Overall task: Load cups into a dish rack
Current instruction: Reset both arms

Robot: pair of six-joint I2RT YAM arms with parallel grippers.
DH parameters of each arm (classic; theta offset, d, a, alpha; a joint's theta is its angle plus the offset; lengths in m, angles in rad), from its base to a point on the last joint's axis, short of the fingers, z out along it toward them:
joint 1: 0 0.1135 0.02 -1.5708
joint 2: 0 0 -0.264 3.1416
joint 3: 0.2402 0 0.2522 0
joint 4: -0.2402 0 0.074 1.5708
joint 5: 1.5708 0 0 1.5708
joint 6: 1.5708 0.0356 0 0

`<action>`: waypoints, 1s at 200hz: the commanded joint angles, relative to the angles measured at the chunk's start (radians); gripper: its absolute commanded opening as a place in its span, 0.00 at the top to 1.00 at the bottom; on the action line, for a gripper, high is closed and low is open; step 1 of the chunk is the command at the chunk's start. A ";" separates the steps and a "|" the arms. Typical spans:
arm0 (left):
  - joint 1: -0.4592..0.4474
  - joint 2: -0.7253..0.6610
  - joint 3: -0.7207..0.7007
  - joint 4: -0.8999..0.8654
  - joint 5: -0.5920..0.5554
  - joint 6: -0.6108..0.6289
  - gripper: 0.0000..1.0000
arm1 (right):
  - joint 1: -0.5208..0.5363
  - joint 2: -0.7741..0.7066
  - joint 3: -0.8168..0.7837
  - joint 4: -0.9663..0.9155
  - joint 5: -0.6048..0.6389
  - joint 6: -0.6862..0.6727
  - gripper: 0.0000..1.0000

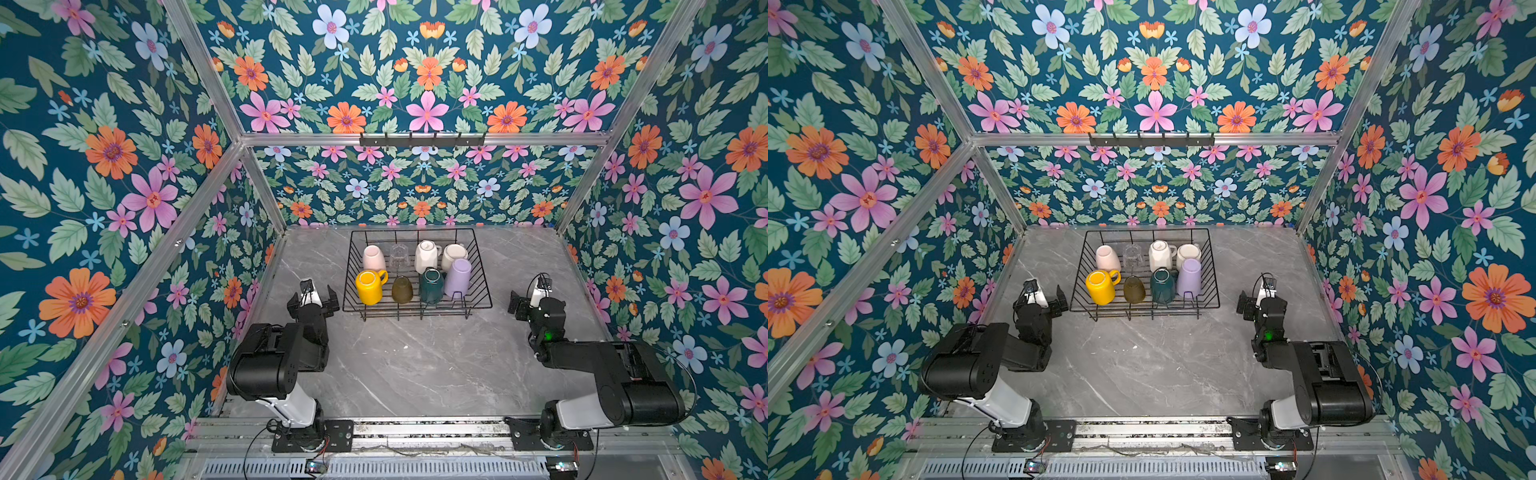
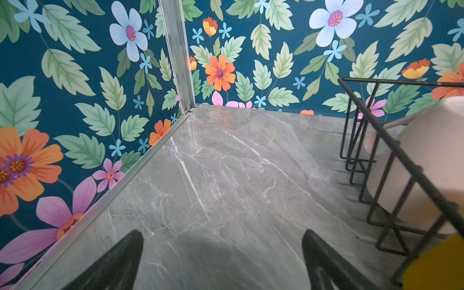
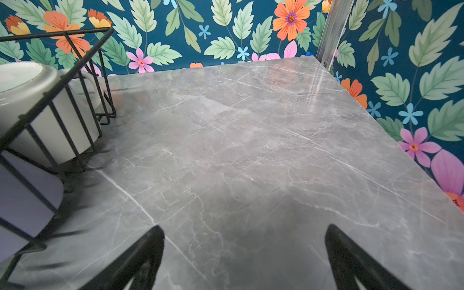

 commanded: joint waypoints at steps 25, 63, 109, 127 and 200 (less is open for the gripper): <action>0.001 0.000 0.002 0.017 0.003 0.007 0.00 | 0.000 -0.002 -0.014 0.046 0.064 0.023 0.01; 0.001 0.000 0.002 0.016 0.005 0.006 0.00 | -0.004 0.000 0.006 0.016 0.029 0.019 0.01; 0.001 0.001 0.007 0.010 0.007 0.005 0.00 | -0.004 -0.001 0.005 0.013 0.027 0.019 0.01; 0.001 0.001 0.003 0.016 0.007 0.010 0.00 | -0.004 -0.001 0.005 0.013 0.027 0.019 0.01; 0.002 -0.002 0.005 0.009 0.036 0.017 0.00 | -0.004 -0.001 0.006 0.013 0.027 0.019 0.01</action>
